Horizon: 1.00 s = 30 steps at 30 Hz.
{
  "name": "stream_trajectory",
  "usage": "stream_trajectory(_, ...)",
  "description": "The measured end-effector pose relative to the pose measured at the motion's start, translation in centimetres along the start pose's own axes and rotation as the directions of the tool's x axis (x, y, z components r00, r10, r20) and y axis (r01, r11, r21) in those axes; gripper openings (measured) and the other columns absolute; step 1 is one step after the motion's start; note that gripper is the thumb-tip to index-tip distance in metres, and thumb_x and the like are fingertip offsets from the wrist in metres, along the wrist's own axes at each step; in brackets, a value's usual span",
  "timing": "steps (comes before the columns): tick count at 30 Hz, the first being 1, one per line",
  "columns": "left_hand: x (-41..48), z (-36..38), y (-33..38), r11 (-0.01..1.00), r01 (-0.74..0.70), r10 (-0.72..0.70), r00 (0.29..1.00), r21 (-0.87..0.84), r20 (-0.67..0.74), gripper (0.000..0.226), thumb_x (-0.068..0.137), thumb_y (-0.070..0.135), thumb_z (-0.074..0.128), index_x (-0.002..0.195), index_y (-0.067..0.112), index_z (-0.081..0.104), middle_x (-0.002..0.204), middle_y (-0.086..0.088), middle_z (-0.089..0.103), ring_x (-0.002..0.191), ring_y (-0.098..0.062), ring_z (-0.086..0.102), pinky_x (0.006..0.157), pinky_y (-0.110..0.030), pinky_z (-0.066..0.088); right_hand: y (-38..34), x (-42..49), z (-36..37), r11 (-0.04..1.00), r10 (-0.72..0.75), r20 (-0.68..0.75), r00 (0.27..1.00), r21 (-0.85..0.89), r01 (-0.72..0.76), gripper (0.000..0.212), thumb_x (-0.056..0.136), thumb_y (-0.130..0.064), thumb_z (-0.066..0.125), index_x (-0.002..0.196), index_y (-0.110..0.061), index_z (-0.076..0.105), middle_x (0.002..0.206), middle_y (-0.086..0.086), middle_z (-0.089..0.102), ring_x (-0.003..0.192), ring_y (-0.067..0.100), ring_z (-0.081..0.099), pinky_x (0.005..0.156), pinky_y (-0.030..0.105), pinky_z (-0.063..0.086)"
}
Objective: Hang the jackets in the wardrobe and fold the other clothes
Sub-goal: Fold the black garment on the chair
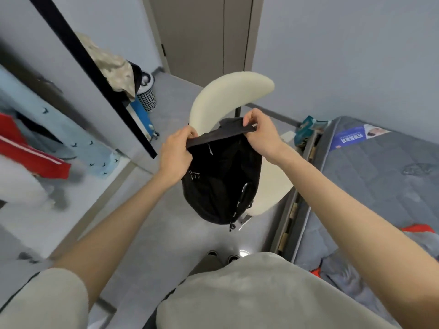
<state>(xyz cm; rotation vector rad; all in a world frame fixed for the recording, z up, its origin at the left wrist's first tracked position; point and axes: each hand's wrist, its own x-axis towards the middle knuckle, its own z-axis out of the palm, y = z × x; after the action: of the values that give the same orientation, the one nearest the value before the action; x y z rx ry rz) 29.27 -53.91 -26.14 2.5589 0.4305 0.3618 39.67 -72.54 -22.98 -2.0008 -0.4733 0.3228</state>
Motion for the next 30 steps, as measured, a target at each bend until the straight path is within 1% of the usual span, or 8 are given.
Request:
stream_trajectory(6,-3.2,-2.5,0.7,0.961,0.253,-0.268,0.953,-0.116,-0.14,0.048,0.069,-0.008,0.036,0.083,0.027,0.066,0.092,0.004,0.067,0.087,-0.018,0.055,0.068,-0.03,0.039,2.6,-2.0,0.6,0.809,-0.254,0.184,0.95,-0.498,0.313,0.035,0.07,0.013,0.046,0.094,-0.013,0.045,0.094,0.007,0.054,0.086,0.03,0.043,0.071,0.04,0.04)
stream_trajectory(10,-5.8,-4.8,0.4,0.859,0.412,-0.495,0.82,-0.305,-0.288,0.045,0.065,-0.002,0.033,0.075,0.026,0.066,0.086,0.004,0.066,0.087,-0.02,0.056,0.072,-0.033,0.045,5.2,-3.3,1.4,0.814,-0.149,0.163,0.975,-0.54,0.215,0.045,0.074,0.01,0.046,0.111,-0.014,0.053,0.112,0.007,0.06,0.101,0.033,0.049,0.076,0.043,0.048)
stream_trajectory(15,-10.1,-8.5,-4.0,0.633,0.485,-0.76,0.537,-0.603,-0.366,0.048,0.059,0.0,0.027,0.06,0.029,0.065,0.086,0.003,0.069,0.098,-0.021,0.06,0.085,-0.034,0.049,6.3,-4.1,1.9,0.857,0.024,0.019,1.0,-0.516,-0.011,0.033,0.076,0.004,0.042,0.098,-0.017,0.054,0.09,0.008,0.063,0.085,0.032,0.056,0.061,0.032,0.038)
stream_trajectory(17,-12.3,-9.4,-6.3,0.557,0.503,-0.821,0.452,-0.661,-0.349,0.052,0.063,-0.004,0.025,0.063,0.027,0.066,0.1,-0.005,0.071,0.108,-0.024,0.058,0.094,-0.035,0.048,5.6,-4.0,2.4,0.893,0.176,-0.021,0.984,-0.418,-0.168,0.031,0.083,-0.001,0.041,0.109,-0.015,0.053,0.096,0.011,0.061,0.085,0.032,0.054,0.065,0.031,0.036)
stream_trajectory(19,-14.8,-10.1,-8.4,0.609,0.593,-0.786,0.537,-0.527,-0.306,0.056,0.067,-0.008,0.025,0.076,0.023,0.07,0.108,-0.009,0.07,0.111,-0.026,0.057,0.095,-0.034,0.048,4.3,-3.7,3.6,0.922,0.27,0.048,0.962,-0.301,-0.243,0.03,0.09,-0.007,0.038,0.117,-0.012,0.05,0.105,0.014,0.059,0.088,0.032,0.053,0.069,0.033,0.038)
stream_trajectory(22,-18.9,-10.5,-10.6,0.692,0.703,-0.721,0.681,-0.162,-0.127,0.053,0.074,-0.009,0.036,0.097,0.022,0.072,0.11,-0.005,0.069,0.106,-0.025,0.059,0.087,-0.032,0.047,1.1,-4.3,6.6,0.974,0.195,0.161,0.968,-0.15,-0.171,0.016,0.092,-0.008,0.04,0.103,-0.012,0.051,0.103,0.015,0.058,0.085,0.029,0.053,0.06,0.035,0.044)
stream_trajectory(26,-23.2,-9.9,-11.3,0.617,0.78,-0.786,0.618,0.108,0.029,0.041,0.077,0.011,0.06,0.115,0.025,0.062,0.092,-0.005,0.065,0.084,-0.023,0.059,0.068,-0.027,0.044,-3.6,-6.4,11.1,0.996,0.074,0.225,0.972,-0.067,-0.06,0.017,0.089,-0.009,0.047,0.096,-0.017,0.06,0.096,0.002,0.061,0.093,0.021,0.054,0.078,0.026,0.04)
stream_trajectory(30,-26.1,-7.9,-11.5,0.629,0.757,-0.777,0.614,0.178,0.135,0.043,0.081,0.013,0.056,0.123,0.025,0.057,0.106,-0.008,0.063,0.086,-0.021,0.058,0.071,-0.027,0.046,-7.9,-8.3,14.3,0.991,0.082,0.322,0.943,0.078,-0.113,0.015,0.087,-0.01,0.053,0.09,-0.016,0.066,0.09,0.006,0.068,0.094,0.026,0.065,0.088,0.037,0.053)
